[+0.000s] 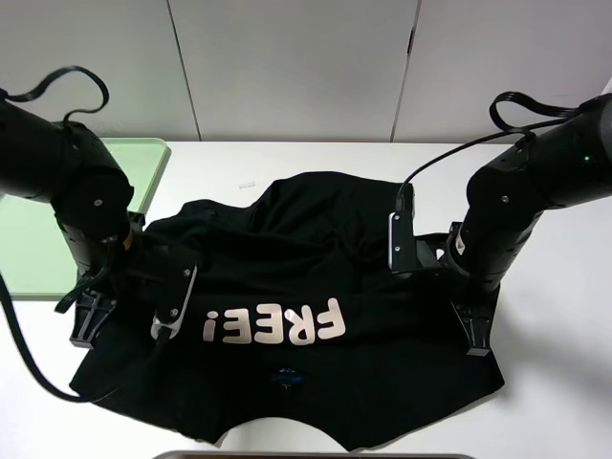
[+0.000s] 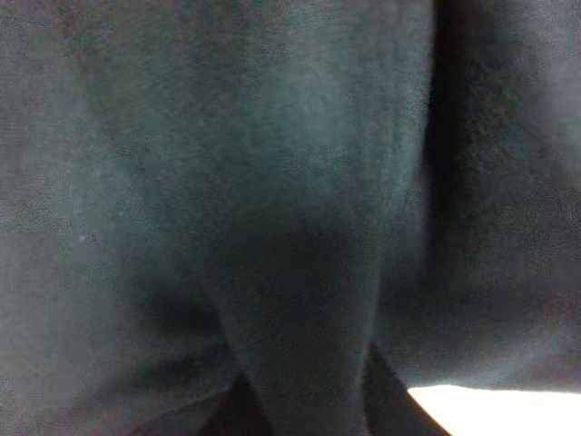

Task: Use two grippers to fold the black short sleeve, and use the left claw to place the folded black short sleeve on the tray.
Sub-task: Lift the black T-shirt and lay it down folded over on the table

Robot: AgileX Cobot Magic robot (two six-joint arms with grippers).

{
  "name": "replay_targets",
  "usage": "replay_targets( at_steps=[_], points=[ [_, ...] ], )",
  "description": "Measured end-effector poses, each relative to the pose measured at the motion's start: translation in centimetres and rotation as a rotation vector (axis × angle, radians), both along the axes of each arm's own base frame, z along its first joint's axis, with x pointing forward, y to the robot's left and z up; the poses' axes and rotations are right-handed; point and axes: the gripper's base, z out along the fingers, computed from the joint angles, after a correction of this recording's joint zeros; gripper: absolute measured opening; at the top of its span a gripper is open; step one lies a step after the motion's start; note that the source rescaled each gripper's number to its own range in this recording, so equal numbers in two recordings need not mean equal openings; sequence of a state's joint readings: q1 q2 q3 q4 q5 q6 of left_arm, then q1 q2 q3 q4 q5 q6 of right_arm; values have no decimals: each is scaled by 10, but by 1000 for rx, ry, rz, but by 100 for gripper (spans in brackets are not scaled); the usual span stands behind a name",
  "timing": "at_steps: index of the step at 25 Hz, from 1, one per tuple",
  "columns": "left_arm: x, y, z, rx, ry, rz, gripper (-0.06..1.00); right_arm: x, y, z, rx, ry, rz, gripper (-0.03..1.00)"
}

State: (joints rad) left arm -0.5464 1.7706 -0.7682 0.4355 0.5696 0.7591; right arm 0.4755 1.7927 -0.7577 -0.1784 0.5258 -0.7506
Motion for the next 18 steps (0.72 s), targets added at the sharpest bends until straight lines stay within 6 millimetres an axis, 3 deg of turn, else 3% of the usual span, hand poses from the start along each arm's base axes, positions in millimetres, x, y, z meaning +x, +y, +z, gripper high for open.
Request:
replay_targets(
  at_steps=[10,14,15,17,18],
  points=[
    [0,-1,69,-174,-254,83,3,5,-10,78,58,-357,-53,5],
    [-5,3,114,-278,-409,127,3,1,-18,107,68,-487,-90,5],
    [-11,7,142,-345,-499,150,3,-1,-21,118,70,-537,-100,5],
    [-20,13,169,-410,-585,164,3,-8,-29,141,74,-638,-119,5],
    [-25,16,185,-445,-633,167,3,-18,-38,166,90,-745,-134,5]
  ],
)
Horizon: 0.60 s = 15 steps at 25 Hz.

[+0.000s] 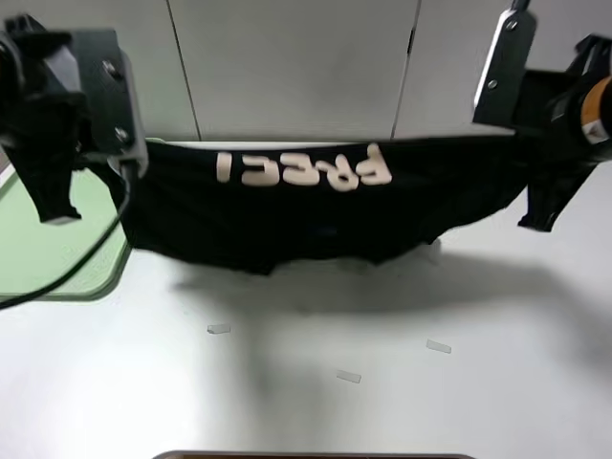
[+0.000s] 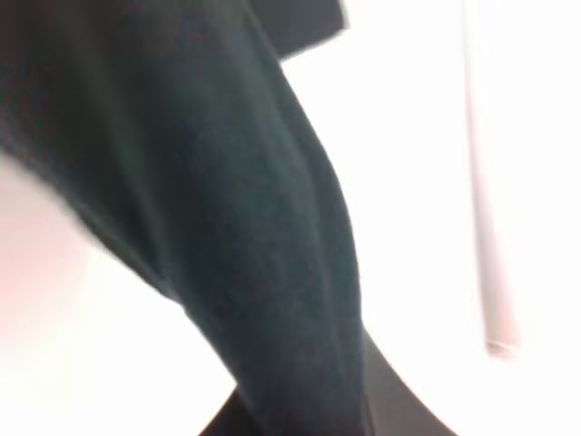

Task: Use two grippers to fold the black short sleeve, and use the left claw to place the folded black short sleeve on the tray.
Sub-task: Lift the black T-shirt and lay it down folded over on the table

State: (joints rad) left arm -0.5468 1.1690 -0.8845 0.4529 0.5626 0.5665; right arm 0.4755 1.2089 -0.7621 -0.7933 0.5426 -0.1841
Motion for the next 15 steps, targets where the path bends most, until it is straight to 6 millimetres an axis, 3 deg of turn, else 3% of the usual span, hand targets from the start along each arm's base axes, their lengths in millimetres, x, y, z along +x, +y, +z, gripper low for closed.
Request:
replay_targets(
  at_steps=[4,10,13,15],
  points=[
    [-26,16,59,-119,-182,9,3,-23,-15,48,70,-189,-16,5],
    [-70,40,150,-336,-462,-2,2,-70,-36,160,260,-577,14,5],
    [-77,43,173,-365,-533,-21,2,-79,-38,205,286,-711,54,5],
    [-70,39,175,-334,-534,-30,2,-70,-33,216,261,-723,63,5]
  ],
)
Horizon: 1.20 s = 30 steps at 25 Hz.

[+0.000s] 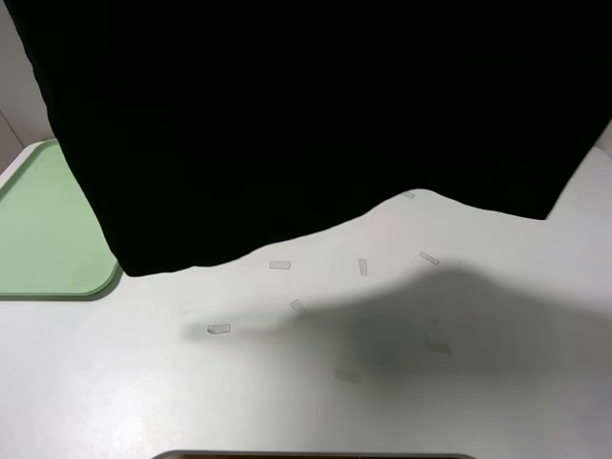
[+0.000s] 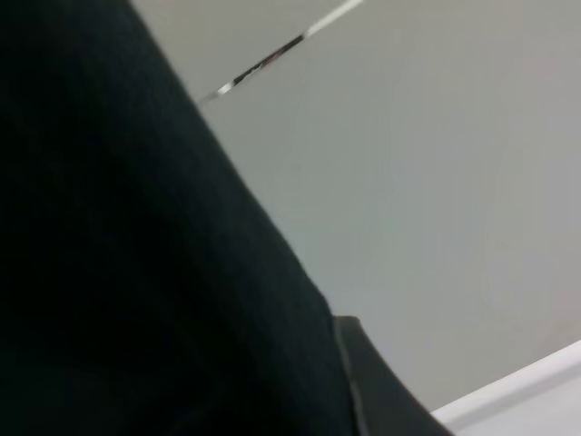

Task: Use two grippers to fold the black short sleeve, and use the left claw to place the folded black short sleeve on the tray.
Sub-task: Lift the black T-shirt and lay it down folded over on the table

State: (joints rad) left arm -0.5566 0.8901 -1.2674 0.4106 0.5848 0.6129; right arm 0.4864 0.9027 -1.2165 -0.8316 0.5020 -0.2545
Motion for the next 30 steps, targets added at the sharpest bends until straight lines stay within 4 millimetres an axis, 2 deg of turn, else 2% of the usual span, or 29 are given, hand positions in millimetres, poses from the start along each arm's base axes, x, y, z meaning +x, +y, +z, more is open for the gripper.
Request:
replay_targets(
  at_steps=[2,4,7,9,11,12,14,17,18,19,22,26,30],
  points=[
    [16,-8,-8,56,40,11,2,22,10,-2,-51,38,-21,5],
    [39,-19,-24,137,113,32,2,50,20,-17,-108,113,-50,5],
    [87,-44,-65,270,268,54,2,112,35,-68,-208,304,-112,5],
    [115,-56,-95,354,359,68,2,142,37,-99,-250,400,-142,5],
    [145,-63,-130,431,451,99,2,175,38,-139,-295,511,-164,5],
    [156,-64,-145,458,489,117,2,175,38,-139,-295,511,-164,5],
    [179,-63,-178,507,570,164,2,195,38,-170,-320,578,-164,5],
    [201,-56,-209,535,617,222,2,222,38,-215,-346,654,-131,5],
    [206,-53,-214,532,616,233,2,228,39,-226,-355,667,-119,5],
    [210,-51,-217,527,608,239,2,239,38,-250,-380,693,-92,5],
    [217,-47,-224,510,605,246,2,249,33,-270,-394,713,-75,5],
    [218,-47,-226,518,608,234,2,255,27,-285,-401,736,-72,5],
    [208,-60,-231,626,630,162,2,255,23,-285,-403,740,-82,5]
  ],
)
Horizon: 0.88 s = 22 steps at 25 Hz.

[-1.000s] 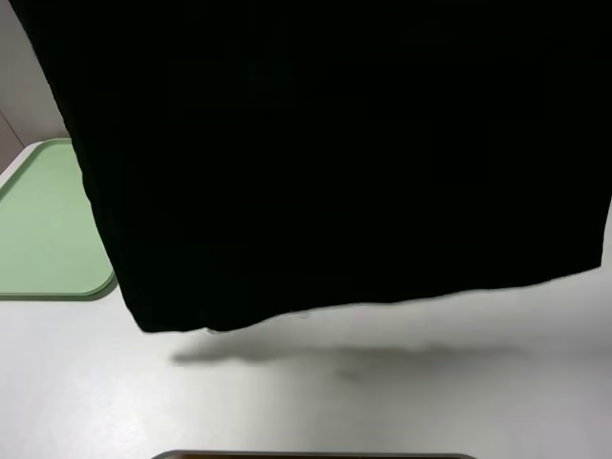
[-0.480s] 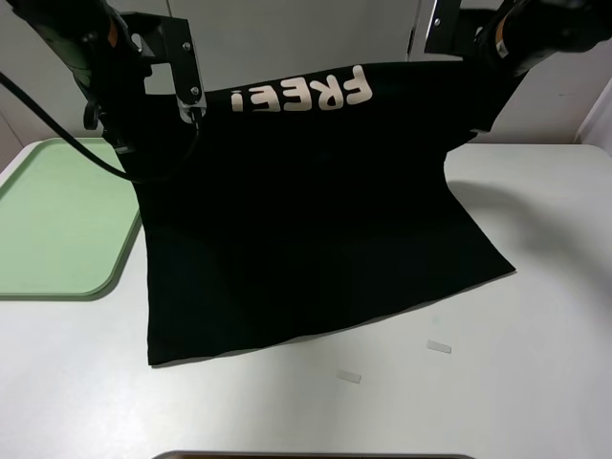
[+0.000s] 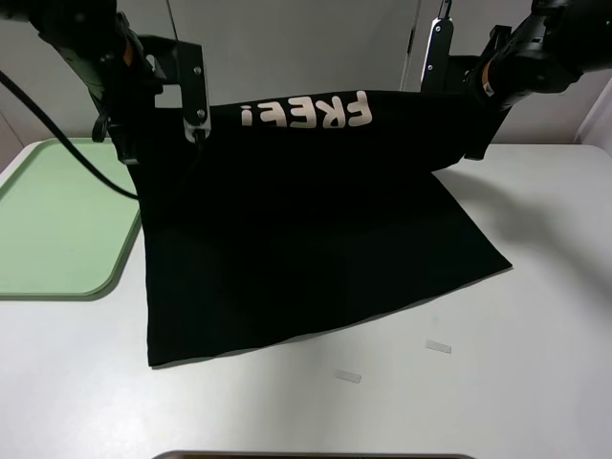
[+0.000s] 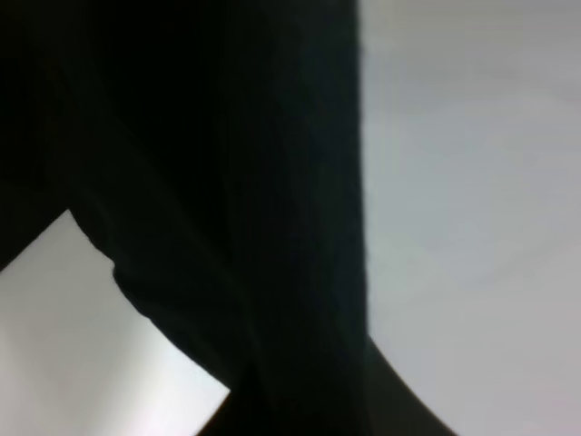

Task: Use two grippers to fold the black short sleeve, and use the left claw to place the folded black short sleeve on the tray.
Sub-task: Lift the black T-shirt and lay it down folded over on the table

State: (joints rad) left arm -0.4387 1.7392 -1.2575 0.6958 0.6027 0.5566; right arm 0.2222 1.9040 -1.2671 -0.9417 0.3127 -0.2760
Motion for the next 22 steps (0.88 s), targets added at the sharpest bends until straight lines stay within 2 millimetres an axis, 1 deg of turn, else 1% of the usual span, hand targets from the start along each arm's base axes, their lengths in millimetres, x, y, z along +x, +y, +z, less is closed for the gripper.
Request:
replay_targets(
  at_steps=[1,2,3,5,6,7,10,12,13,16,20,22],
  points=[
    [-12,-11,-11,89,59,-106,2,0,-1,-1,-3,3,-1,5],
    [-20,-18,-19,140,98,-176,2,-1,-2,-3,-16,12,8,5],
    [-29,-24,-28,182,137,-238,2,-4,-3,-8,-38,31,24,5],
    [-45,-29,-45,255,205,-333,2,-14,-4,-22,-111,88,85,5],
    [-45,-29,-45,255,205,-333,2,-20,-5,-31,-147,123,117,5],
    [-56,-28,-58,295,247,-381,2,-27,-5,-40,-189,160,160,5],
    [-69,-23,-74,335,306,-409,2,-46,-3,-61,-286,251,277,5],
    [-77,-23,-80,357,335,-432,2,-57,-3,-72,-334,299,342,5],
    [-77,-23,-80,357,335,-432,2,-57,-3,-72,-334,299,342,5],
    [-90,-26,-88,385,382,-475,2,-65,-4,-78,-357,330,382,5],
    [-104,-37,-91,388,436,-515,2,-68,-6,-70,-363,335,355,5],
    [-110,-41,-92,388,460,-530,2,-71,-8,-71,-374,350,359,5]
  ],
)
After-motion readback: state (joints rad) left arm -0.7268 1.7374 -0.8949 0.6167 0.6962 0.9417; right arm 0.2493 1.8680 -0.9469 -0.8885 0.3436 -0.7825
